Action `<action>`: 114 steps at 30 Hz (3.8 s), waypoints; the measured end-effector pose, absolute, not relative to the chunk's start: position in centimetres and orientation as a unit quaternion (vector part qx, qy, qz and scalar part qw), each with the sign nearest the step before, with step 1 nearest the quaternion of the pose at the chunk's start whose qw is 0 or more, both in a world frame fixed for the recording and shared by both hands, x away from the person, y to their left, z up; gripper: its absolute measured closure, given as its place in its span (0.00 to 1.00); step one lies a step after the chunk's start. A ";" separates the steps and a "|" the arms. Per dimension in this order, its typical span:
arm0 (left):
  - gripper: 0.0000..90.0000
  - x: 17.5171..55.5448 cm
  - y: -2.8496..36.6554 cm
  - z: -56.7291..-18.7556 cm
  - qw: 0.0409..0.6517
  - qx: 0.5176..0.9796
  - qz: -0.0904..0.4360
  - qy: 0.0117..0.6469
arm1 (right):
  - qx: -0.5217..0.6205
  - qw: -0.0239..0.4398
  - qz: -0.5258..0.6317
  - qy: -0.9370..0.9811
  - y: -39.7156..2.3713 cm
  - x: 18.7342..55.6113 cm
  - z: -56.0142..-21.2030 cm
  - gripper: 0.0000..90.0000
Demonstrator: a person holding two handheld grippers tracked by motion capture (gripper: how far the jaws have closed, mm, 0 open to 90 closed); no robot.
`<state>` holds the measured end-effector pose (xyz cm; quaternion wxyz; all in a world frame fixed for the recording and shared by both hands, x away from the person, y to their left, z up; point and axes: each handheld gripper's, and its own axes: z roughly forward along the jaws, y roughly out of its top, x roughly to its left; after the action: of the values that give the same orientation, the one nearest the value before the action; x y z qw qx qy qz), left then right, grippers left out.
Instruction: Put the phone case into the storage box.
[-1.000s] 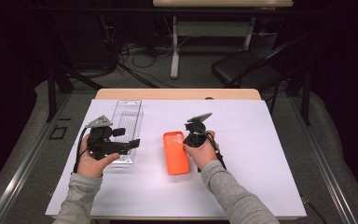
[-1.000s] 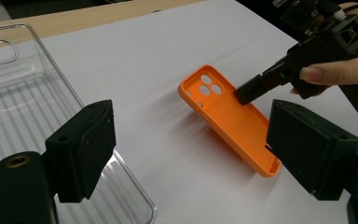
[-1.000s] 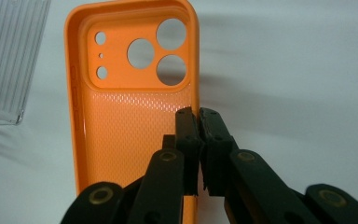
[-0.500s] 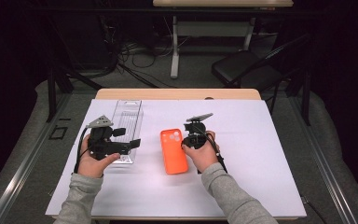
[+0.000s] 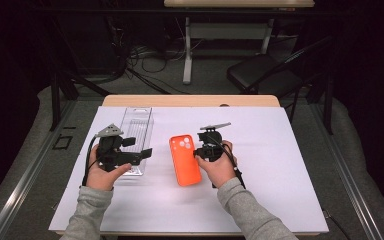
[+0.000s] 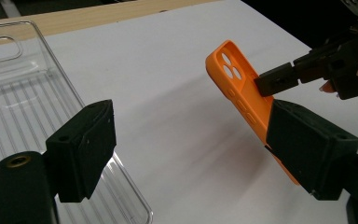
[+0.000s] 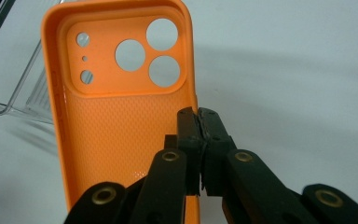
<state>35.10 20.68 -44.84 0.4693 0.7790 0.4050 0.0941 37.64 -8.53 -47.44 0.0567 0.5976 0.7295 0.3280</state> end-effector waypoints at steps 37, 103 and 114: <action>0.20 34.8 18.4 -45.4 0.478 0.777 0.089 0.401 | 0.579 0.126 0.399 0.700 -9.3 36.4 -47.5 0.99; 0.63 37.4 12.7 -46.5 0.499 0.728 -0.006 0.470 | 0.557 0.158 0.445 0.683 -9.5 36.0 -47.1 0.99; 0.72 37.6 12.7 -46.7 0.509 0.713 -0.031 0.482 | 0.558 0.154 0.444 0.684 -9.4 36.0 -47.1 0.99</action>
<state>37.62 12.70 -46.67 0.5085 0.7128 0.4821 -0.0313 36.00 -9.42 -47.15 0.1544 0.5579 0.6836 0.4445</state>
